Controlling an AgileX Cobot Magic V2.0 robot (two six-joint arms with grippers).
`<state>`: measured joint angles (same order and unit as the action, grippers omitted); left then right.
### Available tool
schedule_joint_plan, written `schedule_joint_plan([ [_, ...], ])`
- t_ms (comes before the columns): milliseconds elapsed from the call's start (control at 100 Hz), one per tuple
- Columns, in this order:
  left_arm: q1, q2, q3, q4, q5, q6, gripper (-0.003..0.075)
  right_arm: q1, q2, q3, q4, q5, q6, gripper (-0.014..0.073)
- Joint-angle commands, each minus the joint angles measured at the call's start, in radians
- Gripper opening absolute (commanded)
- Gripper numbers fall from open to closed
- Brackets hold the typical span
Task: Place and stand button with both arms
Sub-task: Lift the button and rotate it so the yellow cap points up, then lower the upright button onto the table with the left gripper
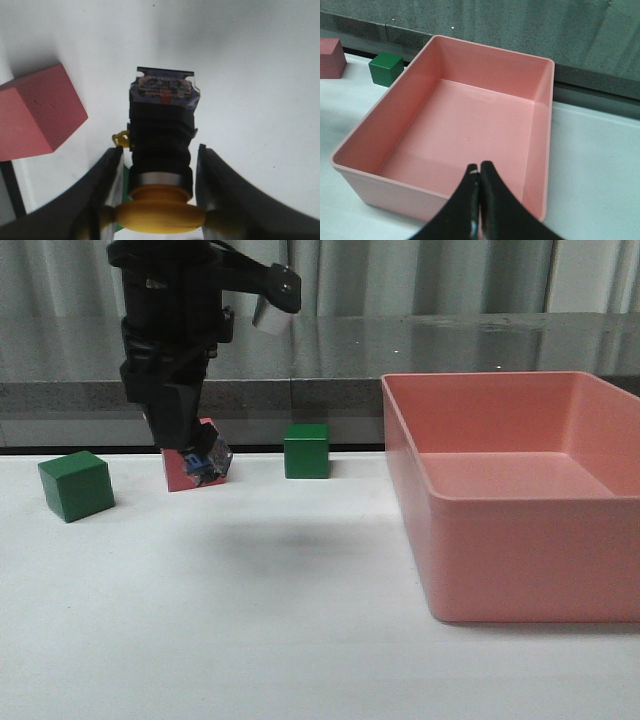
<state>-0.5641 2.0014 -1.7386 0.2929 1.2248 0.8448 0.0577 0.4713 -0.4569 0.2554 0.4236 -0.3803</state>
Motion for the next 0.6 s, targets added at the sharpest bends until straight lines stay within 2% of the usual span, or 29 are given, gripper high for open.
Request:
schedule_joint_plan([
  [0,-0.009,-0.047,0.006,0.032,0.053,-0.080,-0.0019,-0.004,0.002,-0.025,0.011,-0.075,-0.002,-0.0062],
  [240,-0.009,-0.047,0.126,0.041,0.053,-0.084,-0.0019,-0.004,0.002,-0.025,0.011,-0.074,-0.002,-0.0062],
  [590,-0.009,-0.045,0.162,0.041,0.053,-0.082,-0.0019,-0.004,0.002,-0.025,0.011,-0.073,-0.002,-0.0062],
])
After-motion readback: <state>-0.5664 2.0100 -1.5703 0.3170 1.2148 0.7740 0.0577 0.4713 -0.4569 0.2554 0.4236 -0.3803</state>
